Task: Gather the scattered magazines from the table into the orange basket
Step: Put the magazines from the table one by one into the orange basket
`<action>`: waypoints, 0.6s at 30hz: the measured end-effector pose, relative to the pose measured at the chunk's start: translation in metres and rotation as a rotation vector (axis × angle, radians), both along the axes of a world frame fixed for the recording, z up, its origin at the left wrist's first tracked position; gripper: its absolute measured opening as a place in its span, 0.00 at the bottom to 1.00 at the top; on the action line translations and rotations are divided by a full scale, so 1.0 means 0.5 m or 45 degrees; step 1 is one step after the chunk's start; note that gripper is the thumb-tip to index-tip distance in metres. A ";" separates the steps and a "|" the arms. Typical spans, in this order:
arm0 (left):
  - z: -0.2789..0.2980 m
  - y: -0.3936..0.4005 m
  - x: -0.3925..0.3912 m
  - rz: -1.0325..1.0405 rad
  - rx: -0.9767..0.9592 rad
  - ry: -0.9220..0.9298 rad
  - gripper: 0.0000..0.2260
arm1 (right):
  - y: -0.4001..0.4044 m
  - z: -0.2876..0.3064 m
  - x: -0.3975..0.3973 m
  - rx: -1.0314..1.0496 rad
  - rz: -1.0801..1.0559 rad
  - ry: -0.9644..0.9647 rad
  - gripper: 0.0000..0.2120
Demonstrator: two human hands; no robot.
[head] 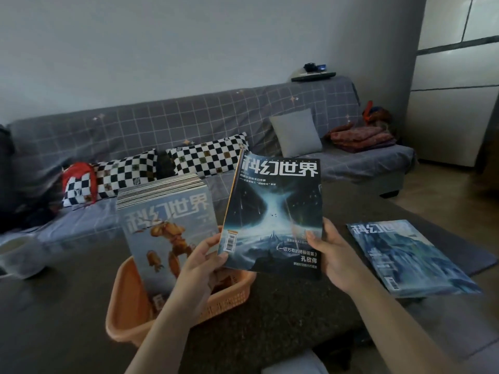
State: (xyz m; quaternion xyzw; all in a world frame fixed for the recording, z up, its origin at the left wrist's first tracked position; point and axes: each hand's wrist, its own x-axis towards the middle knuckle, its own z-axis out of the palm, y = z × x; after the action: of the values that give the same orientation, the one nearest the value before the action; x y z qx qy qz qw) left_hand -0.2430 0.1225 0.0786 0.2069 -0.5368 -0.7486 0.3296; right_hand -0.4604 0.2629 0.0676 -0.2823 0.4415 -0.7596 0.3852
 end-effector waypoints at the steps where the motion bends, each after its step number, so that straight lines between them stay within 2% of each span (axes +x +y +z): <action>1: 0.003 -0.007 0.016 0.022 -0.011 0.017 0.15 | -0.013 0.004 0.011 -0.007 0.024 0.000 0.18; 7: 0.020 -0.043 0.104 0.119 -0.122 0.023 0.16 | -0.085 0.013 0.075 -0.042 0.211 0.046 0.20; 10: 0.021 -0.071 0.142 0.337 -0.233 -0.089 0.15 | -0.122 0.012 0.104 -0.013 0.279 0.125 0.20; 15: -0.001 -0.109 0.193 0.643 -0.346 -0.192 0.07 | -0.191 0.002 0.144 0.159 0.237 0.429 0.18; 18: -0.028 -0.124 0.203 0.786 -0.453 -0.354 0.07 | -0.232 -0.015 0.158 0.296 0.126 0.690 0.11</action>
State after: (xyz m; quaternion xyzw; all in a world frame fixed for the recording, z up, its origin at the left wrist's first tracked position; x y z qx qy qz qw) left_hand -0.1416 0.0605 0.0644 0.3978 -0.6104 -0.4740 0.4945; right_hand -0.3814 0.1470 0.0604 -0.4501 0.5979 -0.5813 0.3195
